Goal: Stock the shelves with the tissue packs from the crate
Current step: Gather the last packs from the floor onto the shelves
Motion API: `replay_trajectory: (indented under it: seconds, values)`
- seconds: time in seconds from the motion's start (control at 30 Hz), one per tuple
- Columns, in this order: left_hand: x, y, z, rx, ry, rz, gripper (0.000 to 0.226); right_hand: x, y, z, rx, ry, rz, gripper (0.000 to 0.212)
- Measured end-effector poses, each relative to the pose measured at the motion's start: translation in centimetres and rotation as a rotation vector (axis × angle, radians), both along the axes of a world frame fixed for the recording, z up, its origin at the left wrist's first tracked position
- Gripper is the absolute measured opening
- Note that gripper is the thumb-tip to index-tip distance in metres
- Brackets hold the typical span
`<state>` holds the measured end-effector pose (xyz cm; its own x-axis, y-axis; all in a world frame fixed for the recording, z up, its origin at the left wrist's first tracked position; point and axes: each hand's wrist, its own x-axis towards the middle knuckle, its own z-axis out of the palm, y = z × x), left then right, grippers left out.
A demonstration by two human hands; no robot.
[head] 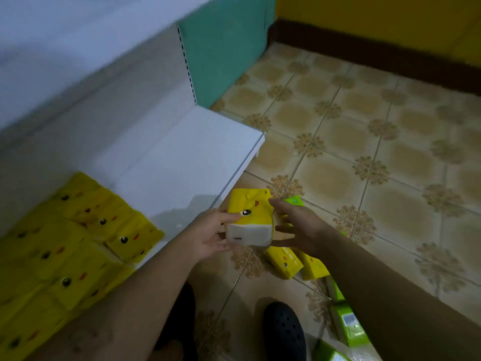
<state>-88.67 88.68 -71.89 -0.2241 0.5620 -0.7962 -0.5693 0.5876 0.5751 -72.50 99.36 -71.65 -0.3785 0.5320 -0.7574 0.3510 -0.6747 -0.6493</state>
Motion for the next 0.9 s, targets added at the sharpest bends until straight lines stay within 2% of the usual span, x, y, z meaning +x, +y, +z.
replay_trajectory:
  seconds: [0.03, 0.07, 0.1, 0.17, 0.23, 0.33, 0.4, 0.47, 0.53, 0.6, 0.73, 0.83, 0.9]
  values:
    - [-0.3, -0.8, 1.3, 0.041, 0.037, -0.032, 0.021, 0.0, -0.9, 0.7, -0.004, 0.015, -0.005, 0.075]
    - [-0.5, -1.6, 2.6, 0.083, 0.064, -0.068, 0.026, -0.1, -1.9, 1.4, -0.015, 0.043, 0.006, 0.080]
    - [-0.8, -2.5, 3.5, 0.120, 0.085, -0.108, 0.030, -0.2, -2.9, 2.0, -0.023, 0.067, 0.022, 0.074]
    - [-1.2, -4.1, 5.0, 0.155, 0.158, -0.172, 0.035, -0.7, -4.8, 2.5, -0.015, 0.114, 0.024, 0.048]
    - [-1.5, -5.5, 5.6, 0.119, 0.356, -0.232, 0.042, -1.8, -6.6, 2.2, 0.044, 0.109, 0.009, 0.037]
    - [-2.3, -6.7, 4.4, 0.015, 0.765, -0.484, 0.082, -4.6, -8.7, 1.4, 0.203, 0.000, 0.023, 0.050]
    - [-2.8, -6.9, 3.2, -0.020, 0.862, -0.624, 0.113, -6.7, -9.4, 0.6, 0.255, -0.033, 0.046, 0.061]
    - [-3.7, -6.9, 2.4, -0.121, 1.001, -0.718, 0.128, -8.9, -9.8, 0.2, 0.246, -0.001, 0.035, 0.057]
    - [-5.2, -6.8, 1.5, -0.235, 1.149, -0.745, 0.128, -11.0, -9.8, -0.4, 0.175, 0.075, 0.020, 0.048]
    - [-7.4, -7.0, 0.5, -0.291, 1.197, -0.678, 0.121, -13.2, -9.9, -0.9, 0.094, 0.147, 0.060, 0.047]
    - [-14.0, -8.2, -2.0, -0.381, 1.265, -0.573, 0.116, -16.1, -9.7, -1.6, 0.161, 0.067, 0.197, 0.061]
    - [-19.2, -9.5, -4.0, -0.535, 1.347, -0.594, 0.117, -16.5, -9.5, -2.1, 0.127, 0.035, 0.270, 0.056]
    - [-21.9, -10.0, -5.1, -0.694, 1.363, -0.625, 0.111, -16.2, -9.4, -3.1, 0.138, 0.002, 0.308, 0.053]
